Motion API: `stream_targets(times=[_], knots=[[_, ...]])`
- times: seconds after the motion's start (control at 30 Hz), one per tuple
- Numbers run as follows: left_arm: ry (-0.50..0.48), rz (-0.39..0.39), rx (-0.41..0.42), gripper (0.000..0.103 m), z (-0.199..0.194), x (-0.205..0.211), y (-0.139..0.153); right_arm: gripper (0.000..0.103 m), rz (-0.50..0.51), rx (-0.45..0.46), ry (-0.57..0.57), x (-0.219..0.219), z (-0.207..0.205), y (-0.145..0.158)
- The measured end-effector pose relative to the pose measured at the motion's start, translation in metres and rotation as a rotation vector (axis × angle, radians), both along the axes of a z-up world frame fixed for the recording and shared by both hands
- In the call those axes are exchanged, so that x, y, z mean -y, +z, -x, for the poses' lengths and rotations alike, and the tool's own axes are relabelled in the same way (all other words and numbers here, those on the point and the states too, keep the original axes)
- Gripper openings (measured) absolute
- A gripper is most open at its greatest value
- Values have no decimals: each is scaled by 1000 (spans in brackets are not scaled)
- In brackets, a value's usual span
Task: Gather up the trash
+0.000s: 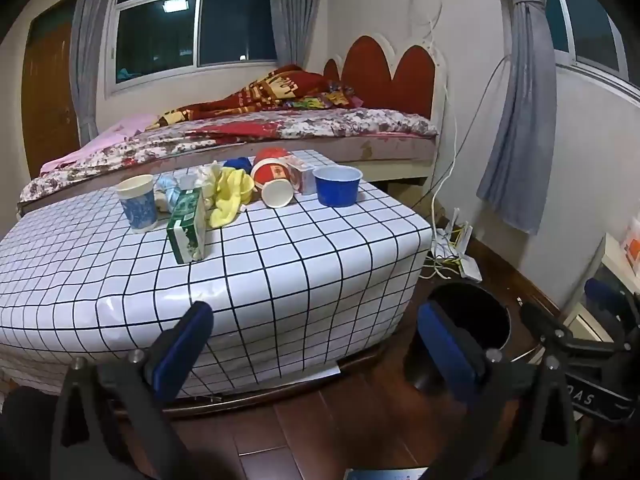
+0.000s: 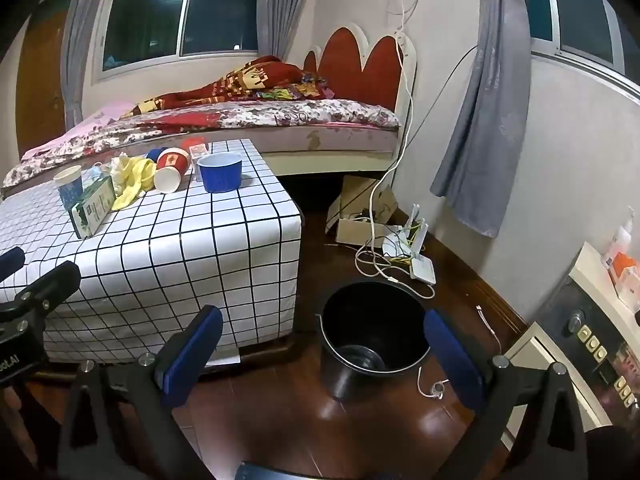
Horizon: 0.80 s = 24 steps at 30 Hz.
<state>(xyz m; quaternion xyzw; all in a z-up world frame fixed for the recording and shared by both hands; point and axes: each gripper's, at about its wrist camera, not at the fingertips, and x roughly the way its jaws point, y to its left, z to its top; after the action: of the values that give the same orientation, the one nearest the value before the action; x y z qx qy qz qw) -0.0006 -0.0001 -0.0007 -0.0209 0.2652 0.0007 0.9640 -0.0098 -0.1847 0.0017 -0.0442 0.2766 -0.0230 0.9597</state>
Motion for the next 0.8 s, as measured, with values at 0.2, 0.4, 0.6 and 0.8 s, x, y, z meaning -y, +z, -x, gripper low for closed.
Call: stream_targets(times=[0.2,0.4,0.6,0.8], knots=[[4,0,-13,103,-2,-1,-3,102,-3,-1,-4,1,-1,1],[10,-4,-13,103,0,-4,-10,102,-20,0,-8,2,-3,2],[9,-8,-24,103,-4,-7,-6,102,-28,-6,-8,1,-4,3],[5,-11,-27,103,-4,-8,-7,102,-24,2,-12,0,-3,2]])
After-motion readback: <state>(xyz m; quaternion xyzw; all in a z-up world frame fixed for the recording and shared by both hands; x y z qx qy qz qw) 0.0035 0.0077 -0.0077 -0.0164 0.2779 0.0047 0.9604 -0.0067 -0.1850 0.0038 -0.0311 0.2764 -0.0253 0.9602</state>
